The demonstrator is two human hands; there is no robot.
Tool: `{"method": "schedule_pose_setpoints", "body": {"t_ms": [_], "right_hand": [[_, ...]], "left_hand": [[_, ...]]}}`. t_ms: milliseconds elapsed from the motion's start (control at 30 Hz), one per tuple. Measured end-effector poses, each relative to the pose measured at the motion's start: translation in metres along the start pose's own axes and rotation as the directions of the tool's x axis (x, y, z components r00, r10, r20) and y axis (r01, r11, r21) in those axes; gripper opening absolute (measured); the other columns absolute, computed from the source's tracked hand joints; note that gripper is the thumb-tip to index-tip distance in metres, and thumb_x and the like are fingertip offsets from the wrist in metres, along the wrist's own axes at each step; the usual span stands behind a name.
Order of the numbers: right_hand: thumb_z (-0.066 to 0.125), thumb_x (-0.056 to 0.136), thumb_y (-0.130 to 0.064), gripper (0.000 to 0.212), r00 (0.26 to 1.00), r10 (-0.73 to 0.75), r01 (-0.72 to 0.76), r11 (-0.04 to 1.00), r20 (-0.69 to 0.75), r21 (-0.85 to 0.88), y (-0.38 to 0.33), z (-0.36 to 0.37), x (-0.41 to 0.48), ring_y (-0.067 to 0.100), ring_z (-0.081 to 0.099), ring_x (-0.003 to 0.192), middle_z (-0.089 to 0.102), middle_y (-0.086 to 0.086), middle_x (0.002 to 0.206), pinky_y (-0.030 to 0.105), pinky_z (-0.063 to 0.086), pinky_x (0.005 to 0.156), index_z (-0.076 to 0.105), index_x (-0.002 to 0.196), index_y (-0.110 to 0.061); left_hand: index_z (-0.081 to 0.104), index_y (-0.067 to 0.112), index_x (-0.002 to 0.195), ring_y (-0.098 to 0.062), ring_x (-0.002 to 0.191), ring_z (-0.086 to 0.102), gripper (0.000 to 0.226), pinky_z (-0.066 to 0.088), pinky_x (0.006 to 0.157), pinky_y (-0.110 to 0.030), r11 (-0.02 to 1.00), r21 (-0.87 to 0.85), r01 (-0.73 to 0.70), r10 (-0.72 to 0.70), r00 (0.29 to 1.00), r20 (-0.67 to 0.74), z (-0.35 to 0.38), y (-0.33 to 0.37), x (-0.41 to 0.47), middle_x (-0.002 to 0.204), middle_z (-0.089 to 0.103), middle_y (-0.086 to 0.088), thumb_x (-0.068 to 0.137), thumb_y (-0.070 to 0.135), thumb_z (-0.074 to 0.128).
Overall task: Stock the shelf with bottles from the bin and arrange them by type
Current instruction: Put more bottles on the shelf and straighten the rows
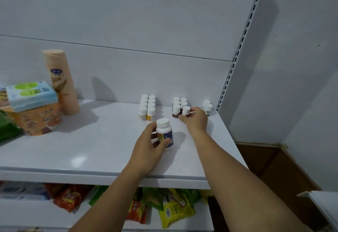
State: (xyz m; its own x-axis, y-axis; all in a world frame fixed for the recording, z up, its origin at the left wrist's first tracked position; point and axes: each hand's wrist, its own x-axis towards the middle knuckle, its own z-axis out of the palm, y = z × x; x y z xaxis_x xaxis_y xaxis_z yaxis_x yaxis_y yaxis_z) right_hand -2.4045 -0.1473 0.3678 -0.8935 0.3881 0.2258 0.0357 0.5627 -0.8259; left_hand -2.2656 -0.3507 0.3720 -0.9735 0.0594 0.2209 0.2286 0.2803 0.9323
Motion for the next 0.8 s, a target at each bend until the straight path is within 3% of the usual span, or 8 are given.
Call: {"method": "schedule_pose_setpoints", "body": {"t_ms": [167,233,433,600,800], "right_hand": [[0.080,0.080,-0.012,0.034,1.000,0.019,-0.020,0.998,0.003,0.052,0.0085,-0.0066,-0.0051,0.015,0.068,0.091,0.072,-0.001,0.105,0.024,0.046,0.081,0.071,0.112,-0.015],[0.073,0.086,-0.015,0.027,1.000,0.006,-0.006,0.998,-0.009,0.069,0.0098,-0.0076,-0.0053,0.015,0.069,0.098,0.075,0.000,0.111,0.024,0.045,0.083,0.073,0.113,-0.017],[0.066,0.089,-0.008,0.019,1.000,-0.023,0.024,0.997,-0.020,0.078,0.0054,-0.0045,-0.0086,0.018,0.072,0.093,0.077,0.002,0.100,0.023,0.047,0.079,0.073,0.106,-0.014],[0.075,0.086,-0.022,0.010,1.000,-0.017,0.018,0.998,-0.015,0.054,0.0054,-0.0008,-0.0066,0.017,0.070,0.082,0.072,-0.007,0.081,0.027,0.049,0.074,0.068,0.091,-0.023],[0.082,0.083,-0.026,0.026,0.999,-0.005,0.006,1.000,-0.033,0.030,0.0029,0.0003,-0.0059,0.011,0.055,0.061,0.058,-0.011,0.062,0.025,0.037,0.057,0.061,0.070,-0.019]], "left_hand": [[0.049,0.038,0.144,-0.006,0.123,0.060,0.056,0.047,0.090,-0.008,1.000,0.011,0.008,-0.008,1.000,-0.005,0.0003,0.0000,0.0000,0.137,0.061,0.019,0.096,0.029,0.076],[0.049,0.039,0.143,-0.004,0.122,0.061,0.056,0.048,0.087,-0.005,1.000,0.013,0.008,-0.008,1.000,0.001,0.0003,0.0006,-0.0009,0.137,0.061,0.020,0.096,0.028,0.076],[0.047,0.040,0.144,-0.007,0.124,0.060,0.057,0.047,0.090,-0.010,0.999,0.034,0.018,-0.018,1.000,-0.003,0.0018,0.0011,-0.0004,0.140,0.059,0.019,0.096,0.030,0.076],[0.047,0.039,0.145,-0.009,0.126,0.060,0.058,0.050,0.100,-0.020,0.999,0.032,0.014,-0.013,1.000,-0.008,0.0021,0.0004,-0.0002,0.141,0.060,0.017,0.095,0.030,0.076],[0.045,0.047,0.139,-0.003,0.122,0.059,0.057,0.046,0.088,-0.008,0.999,0.051,0.011,-0.010,1.000,-0.011,0.0048,0.0009,-0.0008,0.137,0.058,0.023,0.094,0.032,0.077]]}}
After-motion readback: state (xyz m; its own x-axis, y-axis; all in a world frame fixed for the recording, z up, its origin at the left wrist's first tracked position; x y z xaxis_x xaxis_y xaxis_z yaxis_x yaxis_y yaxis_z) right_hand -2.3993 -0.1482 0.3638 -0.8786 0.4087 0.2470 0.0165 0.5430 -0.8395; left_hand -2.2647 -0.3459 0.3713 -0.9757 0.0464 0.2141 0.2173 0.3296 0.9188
